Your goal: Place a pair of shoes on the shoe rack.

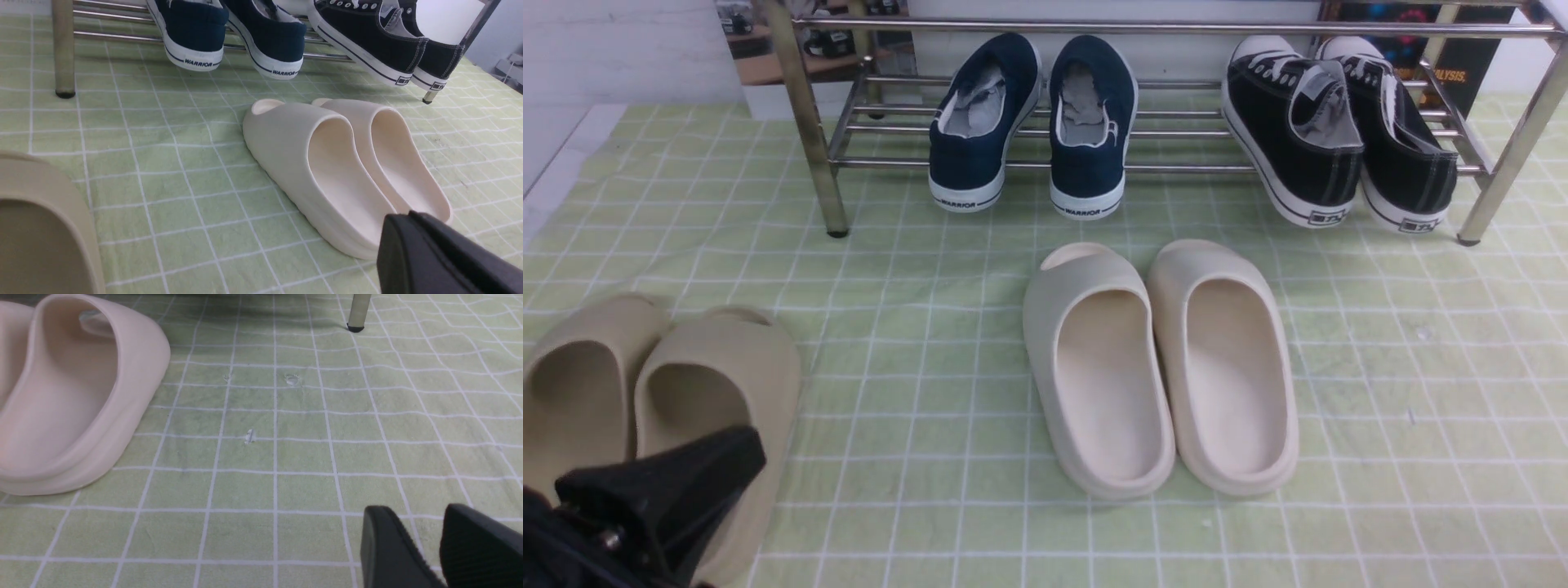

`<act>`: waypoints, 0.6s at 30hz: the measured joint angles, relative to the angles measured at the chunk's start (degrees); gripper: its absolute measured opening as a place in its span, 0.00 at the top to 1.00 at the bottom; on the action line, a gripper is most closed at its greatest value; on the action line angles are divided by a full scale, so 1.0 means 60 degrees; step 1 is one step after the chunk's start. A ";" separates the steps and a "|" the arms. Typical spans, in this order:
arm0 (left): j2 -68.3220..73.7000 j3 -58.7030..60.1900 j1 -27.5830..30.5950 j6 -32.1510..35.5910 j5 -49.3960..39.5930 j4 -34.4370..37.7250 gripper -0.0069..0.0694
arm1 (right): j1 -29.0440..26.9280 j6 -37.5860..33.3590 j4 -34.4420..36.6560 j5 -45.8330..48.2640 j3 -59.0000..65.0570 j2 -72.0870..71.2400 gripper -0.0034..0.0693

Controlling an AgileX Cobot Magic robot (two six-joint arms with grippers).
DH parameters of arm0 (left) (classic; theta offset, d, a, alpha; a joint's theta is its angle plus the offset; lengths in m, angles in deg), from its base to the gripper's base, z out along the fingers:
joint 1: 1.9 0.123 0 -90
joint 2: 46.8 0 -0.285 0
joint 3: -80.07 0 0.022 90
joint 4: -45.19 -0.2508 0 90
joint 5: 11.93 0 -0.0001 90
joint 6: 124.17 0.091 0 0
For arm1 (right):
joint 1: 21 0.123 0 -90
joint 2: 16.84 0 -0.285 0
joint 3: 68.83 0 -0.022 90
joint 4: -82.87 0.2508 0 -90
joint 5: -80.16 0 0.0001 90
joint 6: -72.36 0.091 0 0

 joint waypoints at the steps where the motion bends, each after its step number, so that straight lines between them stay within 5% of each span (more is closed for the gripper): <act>1: -0.0132 0.0112 0.0000 0.0000 -0.0013 0.0000 0.93 | 0.0000 0.0000 0.0000 0.0000 0.0000 0.0000 0.62; 14: -0.1271 0.1207 0.0298 0.0429 -0.0220 -0.0588 0.93 | 0.0000 0.0000 0.0000 0.0000 0.0000 0.0000 0.62; 18: -0.2836 0.2196 0.1637 0.0429 -0.0228 -0.0819 0.93 | 0.0000 0.0000 0.0000 0.0000 0.0000 0.0000 0.62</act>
